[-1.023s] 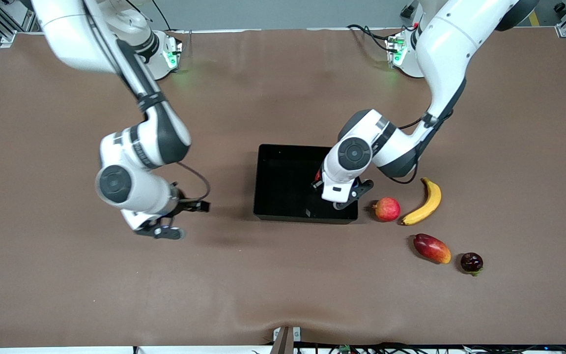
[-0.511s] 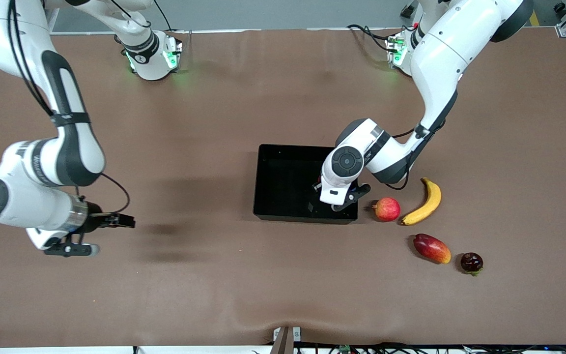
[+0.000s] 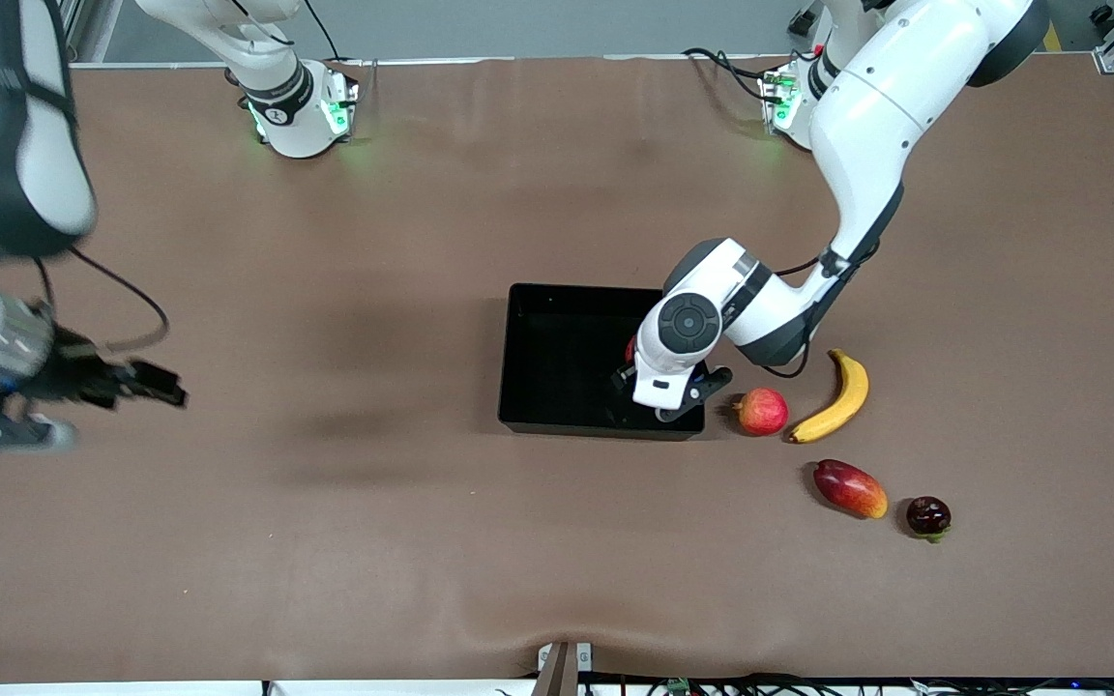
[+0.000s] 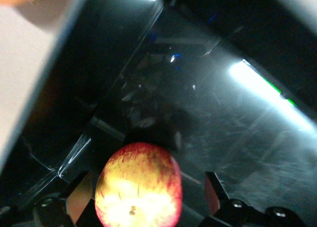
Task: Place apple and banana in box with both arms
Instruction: 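Lower the apple into the box and open the left gripper, then move the left gripper to the yellow banana and grasp its stem end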
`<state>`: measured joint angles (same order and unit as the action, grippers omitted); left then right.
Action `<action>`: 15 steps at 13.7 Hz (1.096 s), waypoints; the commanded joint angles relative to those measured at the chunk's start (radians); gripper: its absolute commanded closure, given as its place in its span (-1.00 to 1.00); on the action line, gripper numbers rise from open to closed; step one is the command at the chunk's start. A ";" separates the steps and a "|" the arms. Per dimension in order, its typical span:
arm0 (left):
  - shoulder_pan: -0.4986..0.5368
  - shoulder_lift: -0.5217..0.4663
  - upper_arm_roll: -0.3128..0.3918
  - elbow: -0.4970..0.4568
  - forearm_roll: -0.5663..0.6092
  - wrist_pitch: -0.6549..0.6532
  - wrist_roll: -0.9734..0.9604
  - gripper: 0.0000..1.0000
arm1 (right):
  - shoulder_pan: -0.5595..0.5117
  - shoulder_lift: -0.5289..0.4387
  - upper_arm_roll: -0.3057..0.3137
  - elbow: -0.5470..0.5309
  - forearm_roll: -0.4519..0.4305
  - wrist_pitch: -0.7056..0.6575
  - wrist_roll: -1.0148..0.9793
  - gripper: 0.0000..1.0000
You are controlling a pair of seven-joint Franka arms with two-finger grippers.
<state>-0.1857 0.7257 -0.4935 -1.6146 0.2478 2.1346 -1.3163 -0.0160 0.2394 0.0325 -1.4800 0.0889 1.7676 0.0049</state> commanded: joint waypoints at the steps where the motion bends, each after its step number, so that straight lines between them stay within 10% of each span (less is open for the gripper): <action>1: 0.011 -0.116 -0.002 0.014 0.012 -0.074 -0.014 -1.00 | -0.010 -0.154 0.017 -0.045 -0.044 -0.113 0.016 -1.00; 6: 0.112 -0.158 -0.008 0.222 0.007 -0.350 0.147 -1.00 | 0.079 -0.249 -0.136 -0.039 -0.047 -0.293 0.084 -1.00; 15: 0.483 -0.138 -0.004 0.060 0.027 -0.343 0.991 -1.00 | -0.018 -0.272 -0.074 -0.036 -0.070 -0.388 0.139 -1.00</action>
<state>0.2743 0.5859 -0.4852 -1.4876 0.2487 1.7419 -0.3993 -0.0114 -0.0077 -0.0652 -1.5003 0.0354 1.3925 0.0954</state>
